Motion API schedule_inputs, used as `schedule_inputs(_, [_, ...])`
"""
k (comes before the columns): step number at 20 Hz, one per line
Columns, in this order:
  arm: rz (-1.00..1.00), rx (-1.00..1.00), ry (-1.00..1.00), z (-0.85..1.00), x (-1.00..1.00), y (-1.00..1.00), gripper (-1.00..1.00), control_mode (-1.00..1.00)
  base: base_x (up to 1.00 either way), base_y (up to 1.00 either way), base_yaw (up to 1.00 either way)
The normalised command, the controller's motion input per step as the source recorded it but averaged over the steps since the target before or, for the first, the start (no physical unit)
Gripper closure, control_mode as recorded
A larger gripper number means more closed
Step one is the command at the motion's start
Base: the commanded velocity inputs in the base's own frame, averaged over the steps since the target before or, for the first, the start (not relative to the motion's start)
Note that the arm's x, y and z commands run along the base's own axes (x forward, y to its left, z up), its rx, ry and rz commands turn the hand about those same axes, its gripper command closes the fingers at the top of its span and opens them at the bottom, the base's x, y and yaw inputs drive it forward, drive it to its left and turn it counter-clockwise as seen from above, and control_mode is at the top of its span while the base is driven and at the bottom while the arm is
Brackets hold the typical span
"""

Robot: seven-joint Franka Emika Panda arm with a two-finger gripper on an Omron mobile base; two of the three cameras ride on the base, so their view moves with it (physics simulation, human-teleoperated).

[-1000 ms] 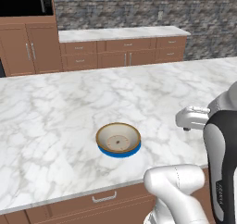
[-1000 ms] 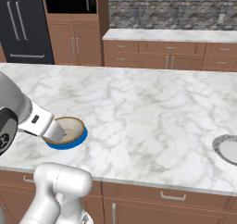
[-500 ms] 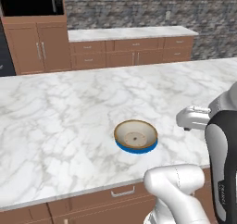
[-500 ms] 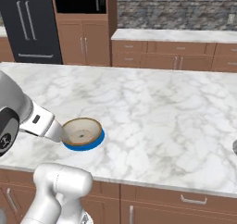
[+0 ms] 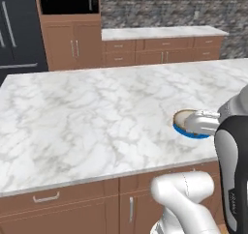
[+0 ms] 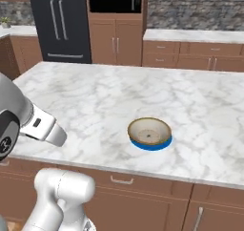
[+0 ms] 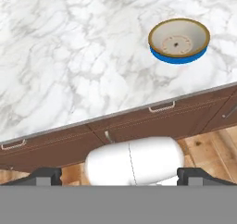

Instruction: Move the bowls from the cabinet to the plates on the dining table.

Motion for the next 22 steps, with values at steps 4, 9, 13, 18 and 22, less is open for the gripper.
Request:
schedule_inputs(4, [0.00, 0.00, 0.00, 0.00, 0.00, 0.00, -1.00, 1.00, -0.18, 1.00, 0.05])
schedule_inputs(9, [0.00, 0.00, 0.00, 0.00, 0.00, 0.00, -1.00, 1.00, -0.07, 1.00, 0.04])
schedule_inputs(13, [0.00, 0.00, 0.00, 0.00, 0.00, 0.00, -1.00, 1.00, 0.00, 1.00, 0.04])
schedule_inputs(18, [0.00, 0.00, 0.00, 0.00, 0.00, 0.00, -1.00, 1.00, 0.00, 0.99, 0.07])
schedule_inputs(22, [0.00, 0.00, 0.00, 0.00, 0.00, 0.00, -1.00, 1.00, 0.15, 0.69, 0.14])
